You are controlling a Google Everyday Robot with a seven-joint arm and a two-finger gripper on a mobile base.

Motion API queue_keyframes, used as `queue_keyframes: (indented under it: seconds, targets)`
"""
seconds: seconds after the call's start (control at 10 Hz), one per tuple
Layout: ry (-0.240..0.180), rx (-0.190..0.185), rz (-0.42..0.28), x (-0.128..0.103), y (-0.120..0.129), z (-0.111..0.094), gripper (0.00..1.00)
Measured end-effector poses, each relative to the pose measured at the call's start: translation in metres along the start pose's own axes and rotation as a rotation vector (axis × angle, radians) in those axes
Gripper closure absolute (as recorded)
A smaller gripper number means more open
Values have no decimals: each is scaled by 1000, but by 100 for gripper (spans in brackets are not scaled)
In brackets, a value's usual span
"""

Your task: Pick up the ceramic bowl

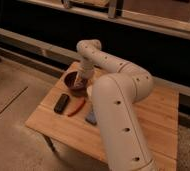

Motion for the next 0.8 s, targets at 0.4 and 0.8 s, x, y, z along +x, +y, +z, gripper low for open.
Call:
queue_keyframes:
  seconds: [0.4, 0.8]
  targets:
    - [-13, 13, 3, -1, 1, 3, 96]
    - [-68, 37, 2, -8, 8, -19, 100]
